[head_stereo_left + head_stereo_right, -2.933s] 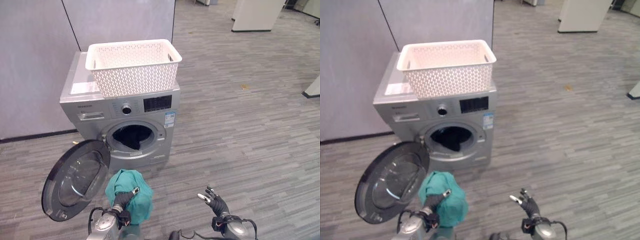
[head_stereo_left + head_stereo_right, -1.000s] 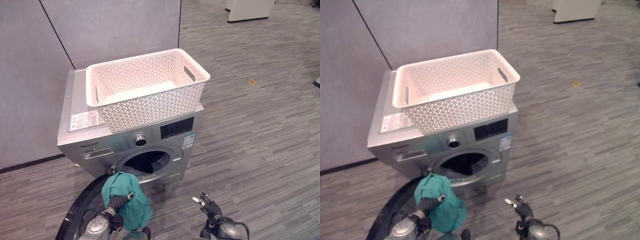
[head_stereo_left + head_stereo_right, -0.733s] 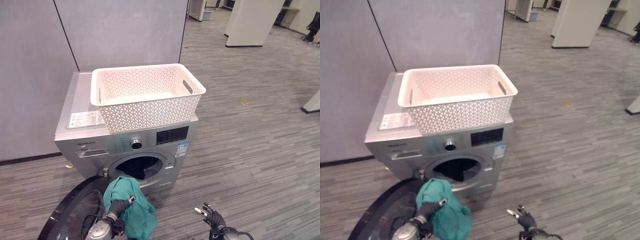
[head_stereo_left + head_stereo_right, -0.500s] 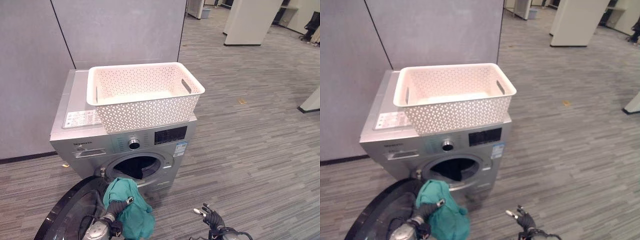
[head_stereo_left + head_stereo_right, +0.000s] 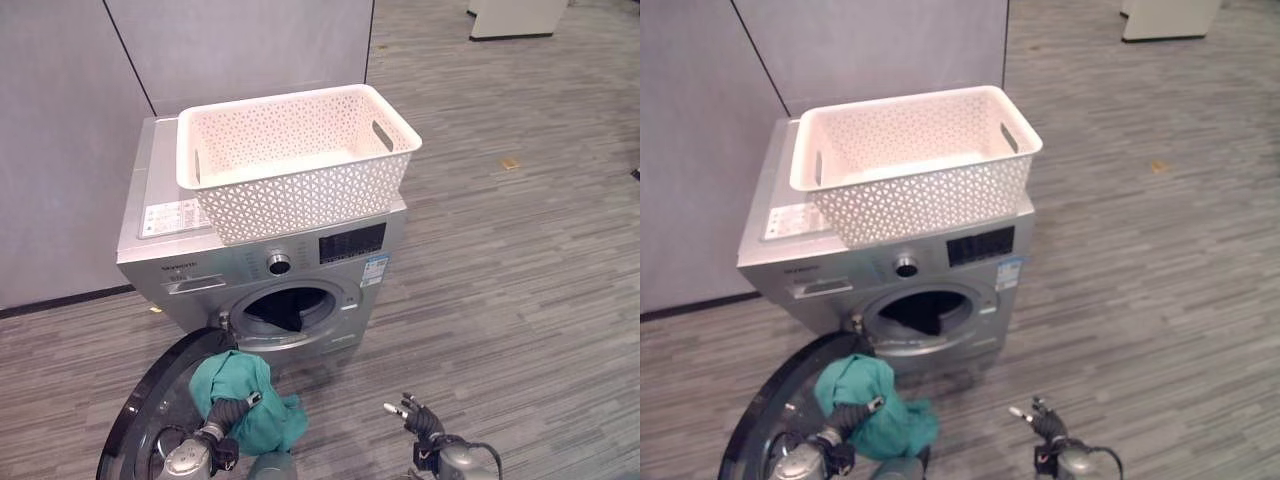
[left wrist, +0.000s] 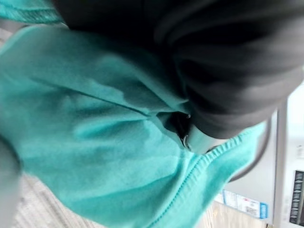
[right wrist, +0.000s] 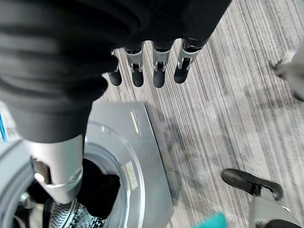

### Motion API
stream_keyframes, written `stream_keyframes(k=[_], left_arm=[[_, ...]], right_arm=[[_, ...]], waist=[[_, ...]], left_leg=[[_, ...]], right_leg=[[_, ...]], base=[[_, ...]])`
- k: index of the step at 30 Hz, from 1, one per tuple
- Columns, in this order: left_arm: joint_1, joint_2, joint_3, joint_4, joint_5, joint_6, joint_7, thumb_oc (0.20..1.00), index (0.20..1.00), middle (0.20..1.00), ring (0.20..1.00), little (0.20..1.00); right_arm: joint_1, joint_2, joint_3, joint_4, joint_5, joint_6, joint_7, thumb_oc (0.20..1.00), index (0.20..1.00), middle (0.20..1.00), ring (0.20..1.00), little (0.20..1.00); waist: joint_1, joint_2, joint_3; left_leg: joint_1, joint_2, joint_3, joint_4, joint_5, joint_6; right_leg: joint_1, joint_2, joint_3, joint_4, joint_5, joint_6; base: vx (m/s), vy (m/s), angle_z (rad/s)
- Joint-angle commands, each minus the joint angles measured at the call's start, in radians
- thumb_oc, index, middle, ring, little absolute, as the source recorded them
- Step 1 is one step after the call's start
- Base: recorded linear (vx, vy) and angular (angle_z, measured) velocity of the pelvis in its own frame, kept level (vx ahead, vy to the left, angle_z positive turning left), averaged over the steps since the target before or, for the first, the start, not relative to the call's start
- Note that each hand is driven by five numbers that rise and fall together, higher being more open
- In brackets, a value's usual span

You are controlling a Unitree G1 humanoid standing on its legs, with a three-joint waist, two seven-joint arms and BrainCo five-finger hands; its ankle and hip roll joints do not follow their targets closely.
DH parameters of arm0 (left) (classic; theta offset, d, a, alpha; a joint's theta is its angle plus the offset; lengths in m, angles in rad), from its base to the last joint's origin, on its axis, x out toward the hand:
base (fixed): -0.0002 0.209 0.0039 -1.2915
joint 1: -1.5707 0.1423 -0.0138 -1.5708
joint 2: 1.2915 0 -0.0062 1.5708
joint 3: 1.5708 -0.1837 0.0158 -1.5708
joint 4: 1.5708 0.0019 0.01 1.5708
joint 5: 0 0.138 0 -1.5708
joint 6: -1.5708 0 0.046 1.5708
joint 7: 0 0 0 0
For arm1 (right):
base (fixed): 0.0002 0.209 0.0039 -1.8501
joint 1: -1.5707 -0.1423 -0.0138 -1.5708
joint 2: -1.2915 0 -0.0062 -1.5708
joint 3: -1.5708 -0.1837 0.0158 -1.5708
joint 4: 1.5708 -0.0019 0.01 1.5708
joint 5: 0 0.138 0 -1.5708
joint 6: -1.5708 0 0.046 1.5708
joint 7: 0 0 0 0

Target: Grab the laundry basket,head to the washer,open it,put in the laundry and shut it.

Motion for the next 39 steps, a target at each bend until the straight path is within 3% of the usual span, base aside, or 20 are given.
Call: stream_keyframes(k=[1, 4, 8, 20, 27, 33, 39], left_arm=[[-0.036, 0.015, -0.022, -0.061, 0.025, -0.040, -0.016, 0.200, 0.200, 0.200, 0.200, 0.200], [-0.035, 0.015, -0.022, -0.061, 0.025, -0.040, -0.016, 0.200, 0.200, 0.200, 0.200, 0.200], [-0.030, 0.002, -0.020, -0.058, 0.021, -0.040, -0.013, 0.200, 0.200, 0.200, 0.200, 0.200], [-0.072, -0.022, 0.019, -0.028, 0.012, -0.052, 0.035, 0.200, 0.200, 0.200, 0.200, 0.200], [-0.295, -0.099, 0.034, 0.076, -0.110, -0.111, 0.145, 0.200, 0.200, 0.200, 0.200, 0.200], [-0.448, -0.154, 0.055, 0.156, -0.224, -0.146, 0.204, 0.200, 0.200, 0.200, 0.200, 0.200], [-0.591, -0.189, 0.093, 0.204, -0.316, -0.188, 0.255, 0.200, 0.200, 0.200, 0.200, 0.200]], right_arm=[[0.023, -0.001, 0.017, -0.071, 0.021, -0.034, 0.012, 1.000, 1.000, 1.000, 1.000, 1.000], [0.024, -0.001, 0.017, -0.072, 0.021, -0.034, 0.012, 1.000, 1.000, 1.000, 1.000, 1.000], [0.039, -0.012, 0.022, -0.080, 0.008, -0.029, 0.018, 1.000, 1.000, 1.000, 1.000, 1.000], [0.051, -0.010, 0.035, -0.135, -0.003, -0.024, 0.018, 1.000, 1.000, 1.000, 1.000, 1.000], [0.040, 0.001, 0.060, -0.170, 0.048, -0.031, 0.008, 1.000, 1.000, 1.000, 1.000, 1.000], [0.030, 0.028, 0.008, -0.103, 0.169, -0.043, -0.022, 1.000, 1.000, 1.000, 1.000, 1.000], [0.019, 0.035, -0.023, -0.059, 0.268, -0.055, -0.036, 1.000, 1.000, 1.000, 1.000, 1.000]], waist=[[0.034, -0.054, -0.021], [0.033, -0.053, -0.023], [0.033, -0.046, -0.039], [0.025, -0.060, -0.041], [-0.025, -0.119, -0.004], [-0.078, -0.145, 0.008], [-0.121, -0.165, 0.038]], left_leg=[[-0.074, -0.007, -0.031, 0.007, 0.020, 0.037], [-0.076, -0.006, -0.032, 0.007, 0.020, 0.037], [-0.072, 0.021, -0.043, -0.023, 0.033, 0.022], [-0.096, 0.014, -0.016, -0.013, 0.021, 0.018], [-0.277, 0.019, -0.013, 0.081, 0.020, 0.015], [-0.402, 0.038, -0.017, 0.164, 0.014, 0.016], [-0.502, 0.051, -0.045, 0.230, 0.013, 0.013]], right_leg=[[0.123, -0.022, -0.036, -0.138, 0.153, -0.014], [0.123, -0.021, -0.038, -0.141, 0.156, -0.014], [0.172, -0.003, -0.069, -0.235, 0.148, -0.018], [0.172, -0.036, -0.064, -0.281, 0.188, 0.000], [-0.025, -0.054, -0.011, -0.200, 0.186, -0.011], [-0.197, -0.036, 0.041, -0.087, 0.161, -0.032], [-0.308, -0.019, 0.045, 0.008, 0.142, -0.045]], base=[[-0.12, -0.257, -0.05], [-0.03, -0.040, 0.00], [-0.02, -0.056, -0.02], [-0.01, 0.033, -0.03], [-0.15, 0.003, -0.06], [-0.13, -0.003, -0.21], [-0.10, -0.031, -0.11]])
